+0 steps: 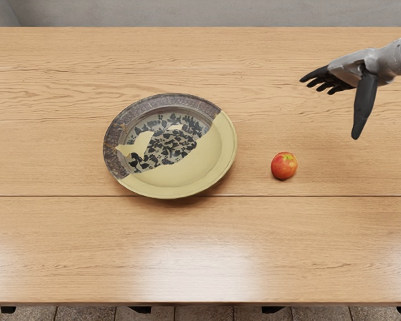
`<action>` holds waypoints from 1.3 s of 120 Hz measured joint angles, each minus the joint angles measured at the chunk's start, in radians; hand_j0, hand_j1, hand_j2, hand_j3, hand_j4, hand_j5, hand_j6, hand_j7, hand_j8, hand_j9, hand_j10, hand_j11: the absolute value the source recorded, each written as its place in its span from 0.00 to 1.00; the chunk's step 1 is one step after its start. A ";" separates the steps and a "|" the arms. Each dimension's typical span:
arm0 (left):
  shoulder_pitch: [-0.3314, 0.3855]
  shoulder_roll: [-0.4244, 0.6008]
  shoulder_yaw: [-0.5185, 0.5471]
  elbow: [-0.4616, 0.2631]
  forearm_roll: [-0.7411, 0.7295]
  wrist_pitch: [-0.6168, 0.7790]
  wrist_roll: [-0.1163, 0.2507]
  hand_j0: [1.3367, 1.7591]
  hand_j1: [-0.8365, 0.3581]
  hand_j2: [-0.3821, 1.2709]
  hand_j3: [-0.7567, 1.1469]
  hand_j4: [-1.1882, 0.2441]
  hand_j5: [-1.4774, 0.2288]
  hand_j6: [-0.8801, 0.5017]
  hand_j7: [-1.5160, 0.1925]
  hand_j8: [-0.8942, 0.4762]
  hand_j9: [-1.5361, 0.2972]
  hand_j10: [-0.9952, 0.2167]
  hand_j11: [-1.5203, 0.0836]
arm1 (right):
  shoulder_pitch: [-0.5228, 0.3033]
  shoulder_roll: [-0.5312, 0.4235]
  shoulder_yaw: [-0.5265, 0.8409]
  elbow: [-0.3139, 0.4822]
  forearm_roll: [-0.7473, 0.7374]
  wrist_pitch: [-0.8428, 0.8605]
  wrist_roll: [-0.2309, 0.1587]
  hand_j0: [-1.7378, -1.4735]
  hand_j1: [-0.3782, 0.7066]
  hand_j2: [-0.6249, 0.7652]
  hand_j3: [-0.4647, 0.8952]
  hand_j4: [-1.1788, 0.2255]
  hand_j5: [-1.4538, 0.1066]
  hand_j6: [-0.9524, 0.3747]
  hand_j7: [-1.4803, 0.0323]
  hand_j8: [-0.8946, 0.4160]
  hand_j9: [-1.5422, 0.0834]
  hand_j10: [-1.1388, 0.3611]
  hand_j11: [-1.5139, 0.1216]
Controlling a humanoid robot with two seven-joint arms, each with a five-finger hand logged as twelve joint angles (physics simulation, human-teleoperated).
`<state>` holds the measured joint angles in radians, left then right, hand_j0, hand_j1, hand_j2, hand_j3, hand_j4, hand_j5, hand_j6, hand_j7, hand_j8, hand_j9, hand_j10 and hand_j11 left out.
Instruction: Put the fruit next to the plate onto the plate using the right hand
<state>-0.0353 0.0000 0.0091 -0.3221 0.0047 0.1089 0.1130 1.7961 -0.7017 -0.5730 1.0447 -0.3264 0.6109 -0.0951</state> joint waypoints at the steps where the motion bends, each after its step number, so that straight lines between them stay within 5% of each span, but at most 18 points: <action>1: 0.000 0.000 0.000 0.000 0.000 0.000 0.000 0.76 0.99 0.23 0.40 0.83 0.87 0.64 0.89 0.65 0.84 0.82 0.95 | 0.000 0.000 0.000 0.000 0.000 0.000 0.000 0.30 0.04 0.45 0.34 0.83 0.92 0.71 0.97 0.67 0.94 0.75 0.91; 28: 0.000 0.000 0.000 0.000 0.000 0.000 0.000 0.76 0.99 0.23 0.40 0.83 0.87 0.64 0.89 0.65 0.84 0.82 0.95 | 0.003 0.058 0.000 0.001 -0.044 0.000 -0.011 0.30 0.04 0.45 0.34 0.83 0.92 0.71 0.97 0.67 0.94 0.75 0.91; 50: 0.000 0.000 0.000 0.000 0.000 0.000 0.000 0.76 0.99 0.23 0.40 0.83 0.87 0.64 0.89 0.65 0.84 0.82 0.95 | 0.033 0.173 -0.005 0.006 -0.062 0.000 -0.280 0.30 0.05 0.45 0.34 0.83 0.92 0.70 0.96 0.67 0.93 0.75 0.91; 83: 0.000 0.000 0.000 0.000 0.000 0.000 0.000 0.76 0.99 0.23 0.40 0.83 0.87 0.64 0.89 0.65 0.84 0.82 0.95 | 0.031 0.289 0.052 0.038 -0.058 -0.018 -0.475 0.30 0.05 0.45 0.34 0.82 0.92 0.70 0.96 0.67 0.93 0.75 0.91; 96: 0.000 0.000 0.000 0.000 0.000 0.000 0.000 0.76 0.99 0.23 0.40 0.83 0.87 0.64 0.89 0.65 0.84 0.82 0.95 | 0.021 0.317 0.087 0.115 -0.060 -0.159 -0.501 0.30 0.05 0.45 0.34 0.82 0.92 0.70 0.96 0.67 0.93 0.75 0.91; 126: 0.000 0.000 0.000 0.000 0.000 0.000 0.000 0.76 0.99 0.23 0.40 0.83 0.87 0.64 0.89 0.65 0.84 0.82 0.95 | 0.024 0.246 0.100 0.432 -0.064 -0.451 -0.514 0.30 0.05 0.45 0.34 0.83 0.92 0.70 0.96 0.67 0.93 0.75 0.91; 156: 0.000 0.000 0.000 0.000 0.000 0.000 0.000 0.76 0.99 0.23 0.40 0.83 0.87 0.64 0.89 0.65 0.84 0.82 0.95 | 0.016 0.169 0.099 0.495 -0.076 -0.511 -0.516 0.30 0.05 0.45 0.34 0.82 0.91 0.70 0.96 0.67 0.93 0.75 0.91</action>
<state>-0.0353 0.0000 0.0092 -0.3221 0.0046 0.1089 0.1129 1.8120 -0.5322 -0.4742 1.5394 -0.4027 0.0996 -0.6107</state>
